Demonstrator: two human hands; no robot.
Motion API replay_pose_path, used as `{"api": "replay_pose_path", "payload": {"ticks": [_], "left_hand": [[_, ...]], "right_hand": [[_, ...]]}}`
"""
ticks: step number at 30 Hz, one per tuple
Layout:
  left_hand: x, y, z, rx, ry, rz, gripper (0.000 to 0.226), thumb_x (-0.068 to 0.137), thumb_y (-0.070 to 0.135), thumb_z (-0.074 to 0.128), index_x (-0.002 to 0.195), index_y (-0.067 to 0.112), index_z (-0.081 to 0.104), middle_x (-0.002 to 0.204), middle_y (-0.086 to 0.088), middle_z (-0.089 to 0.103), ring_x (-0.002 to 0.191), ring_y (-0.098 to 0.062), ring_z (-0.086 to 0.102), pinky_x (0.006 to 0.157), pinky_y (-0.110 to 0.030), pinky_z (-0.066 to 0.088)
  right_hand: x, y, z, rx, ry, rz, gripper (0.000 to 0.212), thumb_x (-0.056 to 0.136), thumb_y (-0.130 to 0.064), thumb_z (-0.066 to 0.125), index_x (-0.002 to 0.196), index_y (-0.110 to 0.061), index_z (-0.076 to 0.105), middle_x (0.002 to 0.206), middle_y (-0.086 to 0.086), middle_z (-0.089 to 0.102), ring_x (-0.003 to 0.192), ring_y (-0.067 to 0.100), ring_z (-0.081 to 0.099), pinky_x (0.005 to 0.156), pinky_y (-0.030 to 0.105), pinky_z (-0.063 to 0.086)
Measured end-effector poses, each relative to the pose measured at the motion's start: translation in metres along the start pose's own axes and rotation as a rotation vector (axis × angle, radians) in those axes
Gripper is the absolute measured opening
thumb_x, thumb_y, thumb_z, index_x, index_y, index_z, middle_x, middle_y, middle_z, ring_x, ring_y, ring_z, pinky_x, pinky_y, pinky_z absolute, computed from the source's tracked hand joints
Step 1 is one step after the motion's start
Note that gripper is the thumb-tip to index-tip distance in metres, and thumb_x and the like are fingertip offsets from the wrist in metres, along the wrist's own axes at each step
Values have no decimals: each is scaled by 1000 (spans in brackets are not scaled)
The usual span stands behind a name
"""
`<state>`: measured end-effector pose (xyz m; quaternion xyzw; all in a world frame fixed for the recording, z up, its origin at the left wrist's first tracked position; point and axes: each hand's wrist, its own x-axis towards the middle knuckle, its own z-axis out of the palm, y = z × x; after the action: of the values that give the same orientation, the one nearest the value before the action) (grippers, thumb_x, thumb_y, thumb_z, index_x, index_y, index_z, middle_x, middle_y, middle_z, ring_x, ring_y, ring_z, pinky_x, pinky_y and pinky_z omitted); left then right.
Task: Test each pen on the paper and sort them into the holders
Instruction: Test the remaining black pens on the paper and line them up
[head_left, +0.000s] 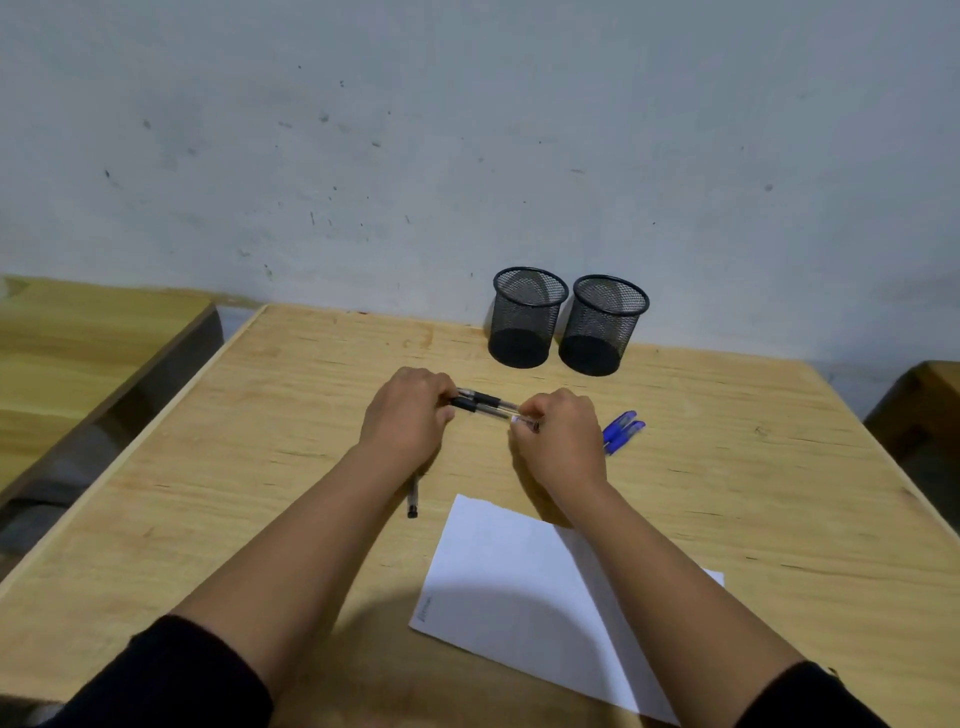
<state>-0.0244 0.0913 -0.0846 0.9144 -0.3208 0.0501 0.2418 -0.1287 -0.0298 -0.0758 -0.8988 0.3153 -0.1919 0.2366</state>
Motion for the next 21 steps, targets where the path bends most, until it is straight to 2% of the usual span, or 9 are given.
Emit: {"api": "replay_pose_path", "payload": {"ticks": [4, 10, 12, 16, 18, 21], "left_hand": [[7, -2, 5, 33, -1, 33, 18, 85, 20, 61, 103, 20, 62, 99, -3, 61, 99, -21, 49, 80, -34, 46], [14, 0, 12, 65, 28, 82, 16, 86, 13, 58, 101, 18, 64, 99, -5, 60, 97, -21, 48, 73, -32, 42], [15, 1, 12, 31, 52, 97, 14, 87, 12, 57, 98, 16, 64, 99, -6, 59, 97, -23, 47, 73, -33, 41], [13, 12, 4, -137, 144, 141, 10, 88, 12, 54, 95, 17, 59, 95, -4, 58, 93, -22, 48, 75, -32, 40], [6, 26, -2, -223, 166, 164, 12, 90, 12, 49, 95, 19, 57, 91, -1, 58, 86, -18, 49, 72, -32, 41], [-9, 50, -10, -346, 145, 239, 14, 90, 11, 50, 96, 19, 59, 90, 2, 61, 81, -13, 53, 73, -27, 43]], "right_hand": [[5, 7, 2, -64, -41, -25, 23, 89, -26, 58, 106, -15, 69, 106, 5, 59, 102, 16, 47, 75, 28, 43], [9, 8, 1, -80, -106, -68, 21, 91, -29, 56, 101, -15, 69, 100, 4, 59, 102, 19, 48, 81, 34, 47], [11, 8, -7, 112, -102, 5, 16, 89, -27, 58, 92, -15, 68, 92, 0, 60, 92, 15, 52, 73, 27, 45], [11, 9, -35, 798, -89, 224, 8, 85, -18, 65, 78, -15, 67, 69, -4, 59, 62, 8, 52, 51, 12, 43], [5, 7, -42, 1074, -98, 262, 11, 85, -13, 65, 75, -17, 67, 67, -2, 59, 55, 7, 51, 47, 13, 43], [-4, 2, -44, 1219, -132, 230, 11, 87, -10, 62, 78, -16, 66, 64, 1, 58, 47, 4, 50, 43, 14, 37]]}}
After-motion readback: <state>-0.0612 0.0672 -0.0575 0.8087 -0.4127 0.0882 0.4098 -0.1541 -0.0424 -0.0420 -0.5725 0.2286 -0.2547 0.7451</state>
